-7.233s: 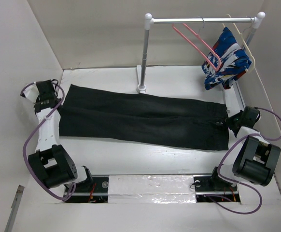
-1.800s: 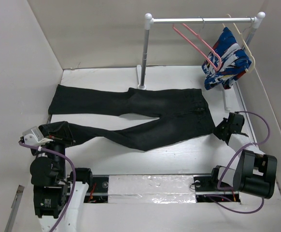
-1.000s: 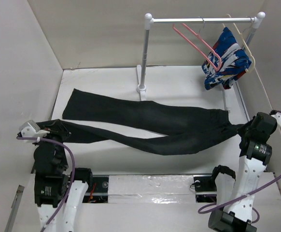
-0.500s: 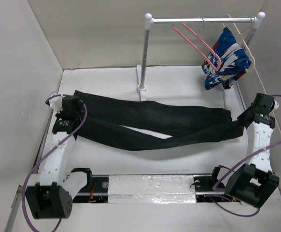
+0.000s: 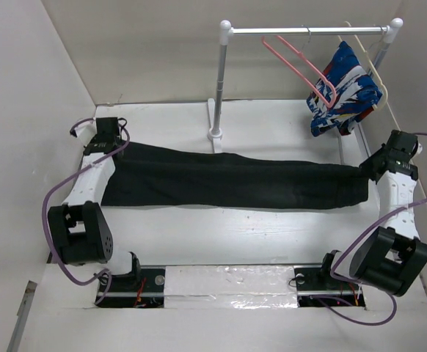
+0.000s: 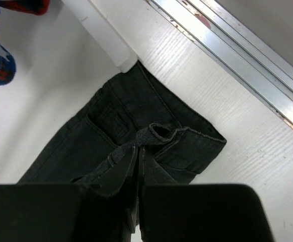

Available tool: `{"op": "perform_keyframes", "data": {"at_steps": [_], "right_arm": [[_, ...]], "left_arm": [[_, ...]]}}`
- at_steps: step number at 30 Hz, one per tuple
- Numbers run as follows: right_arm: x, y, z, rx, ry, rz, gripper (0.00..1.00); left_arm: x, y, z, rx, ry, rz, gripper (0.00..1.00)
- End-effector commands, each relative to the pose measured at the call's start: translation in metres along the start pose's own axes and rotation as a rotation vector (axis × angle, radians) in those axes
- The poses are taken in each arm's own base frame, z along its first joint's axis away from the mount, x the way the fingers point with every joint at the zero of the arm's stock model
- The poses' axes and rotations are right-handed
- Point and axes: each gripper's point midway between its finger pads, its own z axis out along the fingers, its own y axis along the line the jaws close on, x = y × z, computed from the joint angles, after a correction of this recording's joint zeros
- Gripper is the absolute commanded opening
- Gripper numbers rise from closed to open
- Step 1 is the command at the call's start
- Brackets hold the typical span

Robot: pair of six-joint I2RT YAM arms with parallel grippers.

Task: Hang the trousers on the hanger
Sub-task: Fold the trousers at the center of the board.

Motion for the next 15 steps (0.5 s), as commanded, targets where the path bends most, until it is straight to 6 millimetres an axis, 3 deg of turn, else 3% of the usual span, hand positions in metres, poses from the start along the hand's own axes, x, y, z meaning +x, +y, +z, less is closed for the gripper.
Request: {"op": "perform_keyframes", "data": {"at_steps": [1,8,15], "right_arm": [[-0.042,0.022,0.000,-0.071,-0.147,0.031,0.03],[-0.046,0.029,0.013,-0.086,-0.147,0.039,0.03],[-0.041,0.035,0.037,-0.097,-0.104,0.031,0.01]], "left_arm": [[-0.040,-0.011,0.001,-0.028,-0.117,-0.059,0.00],[-0.070,-0.044,-0.006,0.079,-0.186,-0.087,0.00],[-0.073,-0.066,0.022,-0.002,-0.185,0.002,0.00]]}}
